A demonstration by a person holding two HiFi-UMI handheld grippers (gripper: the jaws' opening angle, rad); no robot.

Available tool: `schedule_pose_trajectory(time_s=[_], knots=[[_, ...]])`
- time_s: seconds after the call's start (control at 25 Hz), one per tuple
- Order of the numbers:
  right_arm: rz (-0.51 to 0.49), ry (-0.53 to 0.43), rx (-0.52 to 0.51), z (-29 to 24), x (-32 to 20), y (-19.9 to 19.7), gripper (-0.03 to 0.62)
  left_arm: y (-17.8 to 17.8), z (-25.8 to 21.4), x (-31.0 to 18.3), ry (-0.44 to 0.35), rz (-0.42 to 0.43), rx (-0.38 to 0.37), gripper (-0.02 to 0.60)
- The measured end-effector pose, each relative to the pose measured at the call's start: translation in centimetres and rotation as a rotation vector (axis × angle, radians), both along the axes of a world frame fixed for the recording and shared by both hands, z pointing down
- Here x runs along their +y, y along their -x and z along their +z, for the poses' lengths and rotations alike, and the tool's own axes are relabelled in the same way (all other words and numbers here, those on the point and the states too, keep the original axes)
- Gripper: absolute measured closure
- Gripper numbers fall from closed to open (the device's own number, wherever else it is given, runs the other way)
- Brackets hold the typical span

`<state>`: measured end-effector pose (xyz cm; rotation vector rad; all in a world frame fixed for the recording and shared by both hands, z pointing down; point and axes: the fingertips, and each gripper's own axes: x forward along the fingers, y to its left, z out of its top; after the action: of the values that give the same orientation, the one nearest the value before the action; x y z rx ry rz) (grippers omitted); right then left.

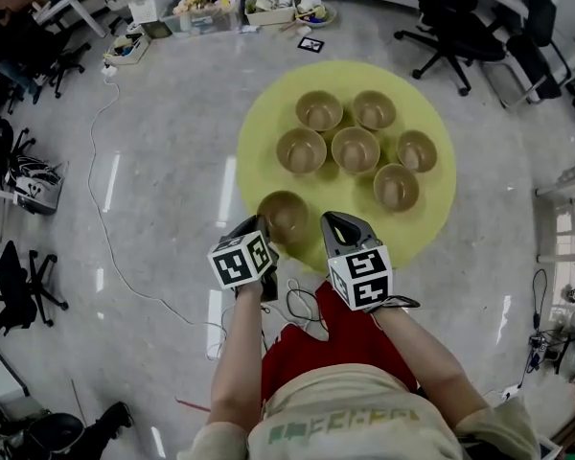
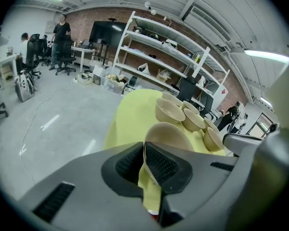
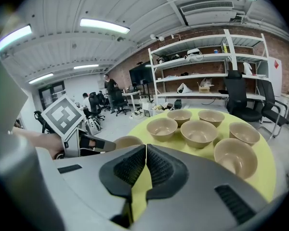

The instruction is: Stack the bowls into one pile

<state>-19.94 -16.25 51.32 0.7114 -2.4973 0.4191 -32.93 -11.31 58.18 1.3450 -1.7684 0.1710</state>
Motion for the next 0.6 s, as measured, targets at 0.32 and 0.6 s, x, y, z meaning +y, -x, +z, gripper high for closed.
schedule_pose_trajectory(time_s=[0.32, 0.6], knots=[[0.026, -0.012, 0.004, -0.2, -0.4, -1.0, 0.557, -1.1, -1.7, -0.6, -0.046, 0.038, 0.035, 0.550], [0.065, -0.036, -0.009, -1.5, -1.0, -2.4, 0.557, -2.6, -4.7, -2.3, -0.103, 0.084, 0.013, 0.551]])
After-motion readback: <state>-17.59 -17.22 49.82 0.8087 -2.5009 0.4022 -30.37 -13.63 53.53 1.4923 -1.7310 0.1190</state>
